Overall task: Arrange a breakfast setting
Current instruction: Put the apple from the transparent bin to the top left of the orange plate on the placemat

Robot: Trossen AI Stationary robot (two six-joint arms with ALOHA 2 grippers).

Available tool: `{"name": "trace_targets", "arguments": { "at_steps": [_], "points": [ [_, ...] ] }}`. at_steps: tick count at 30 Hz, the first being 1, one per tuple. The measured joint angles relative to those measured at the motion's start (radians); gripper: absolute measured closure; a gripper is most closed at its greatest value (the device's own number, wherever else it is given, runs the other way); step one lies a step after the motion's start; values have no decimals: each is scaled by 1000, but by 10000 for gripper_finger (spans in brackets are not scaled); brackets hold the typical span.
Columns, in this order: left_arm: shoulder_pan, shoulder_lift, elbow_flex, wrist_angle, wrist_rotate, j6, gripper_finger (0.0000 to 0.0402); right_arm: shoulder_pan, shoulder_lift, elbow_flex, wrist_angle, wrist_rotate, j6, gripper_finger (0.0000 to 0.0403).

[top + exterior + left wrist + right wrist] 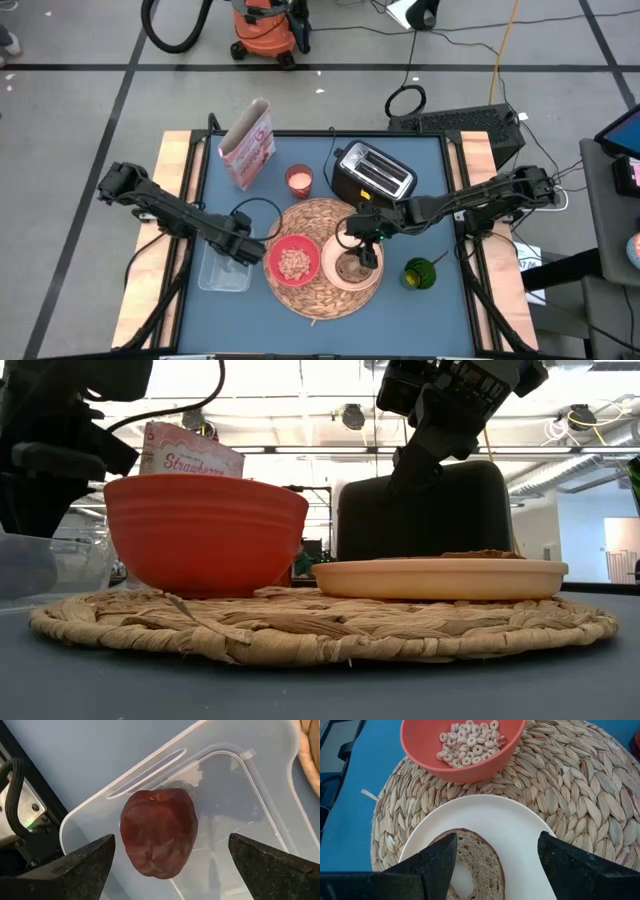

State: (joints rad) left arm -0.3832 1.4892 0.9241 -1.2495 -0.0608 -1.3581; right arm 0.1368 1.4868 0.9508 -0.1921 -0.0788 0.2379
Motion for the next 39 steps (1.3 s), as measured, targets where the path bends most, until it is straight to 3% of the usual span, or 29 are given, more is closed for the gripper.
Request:
{"name": "trace_targets", "arguments": {
  "at_steps": [21, 39],
  "points": [
    [-31, 13, -58, 53, -1, 11, 9, 0, 0, 0, 0, 0, 0, 135],
    [-38, 108, -58, 80, 20, 55, 9, 0, 0, 0, 0, 0, 0, 135]
  ]
}}
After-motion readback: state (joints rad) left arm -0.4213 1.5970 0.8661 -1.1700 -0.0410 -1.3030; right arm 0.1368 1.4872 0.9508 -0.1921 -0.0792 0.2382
